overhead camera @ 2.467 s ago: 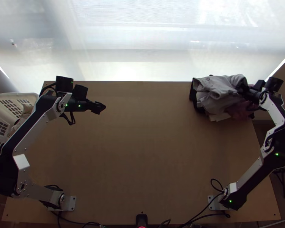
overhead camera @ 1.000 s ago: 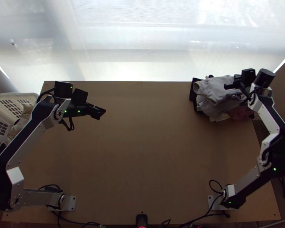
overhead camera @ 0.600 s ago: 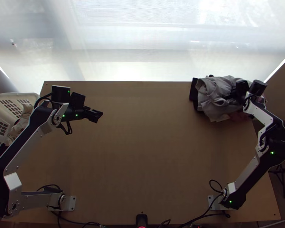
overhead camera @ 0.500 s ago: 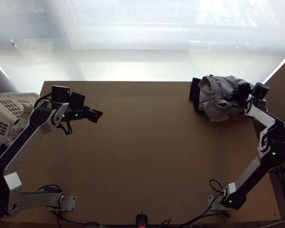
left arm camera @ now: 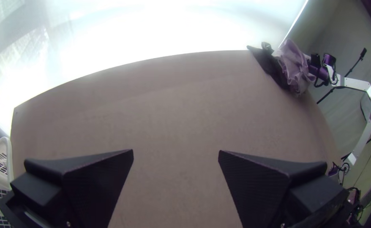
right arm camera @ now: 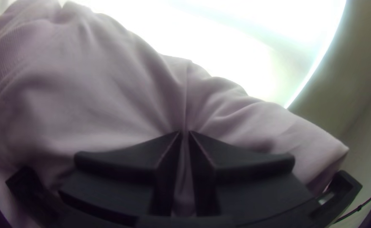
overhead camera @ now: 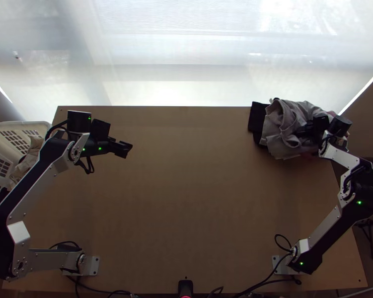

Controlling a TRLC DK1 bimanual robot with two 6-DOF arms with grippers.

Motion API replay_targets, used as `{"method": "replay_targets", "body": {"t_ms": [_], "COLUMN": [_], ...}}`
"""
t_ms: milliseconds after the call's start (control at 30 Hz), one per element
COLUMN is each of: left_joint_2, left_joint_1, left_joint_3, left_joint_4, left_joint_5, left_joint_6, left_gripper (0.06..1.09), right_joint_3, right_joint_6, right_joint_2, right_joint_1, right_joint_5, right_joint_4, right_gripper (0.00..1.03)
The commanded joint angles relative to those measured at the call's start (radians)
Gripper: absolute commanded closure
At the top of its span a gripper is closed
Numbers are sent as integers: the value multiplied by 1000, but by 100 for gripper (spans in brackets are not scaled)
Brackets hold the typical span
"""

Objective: Fold the t-shirt

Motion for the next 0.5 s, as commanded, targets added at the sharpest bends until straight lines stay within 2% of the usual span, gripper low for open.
{"method": "replay_targets", "body": {"t_ms": [0,67,100,467], "left_joint_2": [9,7,6,6], "left_joint_1": [3,6,8,5], "left_joint_3": [10,16,19,42], "left_joint_4": [0,-6,-8,-28], "left_joint_5": [-9,-11,-12,-15], "left_joint_6": [2,3,3,6], "left_gripper": [11,11,11,11], "right_joint_3": [19,19,16,8], "right_joint_6": [73,73,73,69], "right_joint_2": [-8,-13,-22,-115], "right_joint_1": [16,14,11,-9], "right_joint_5": [-4,-4,-5,-7], "right_joint_4": [17,14,10,-35], "right_gripper": [44,11,4,4]}}
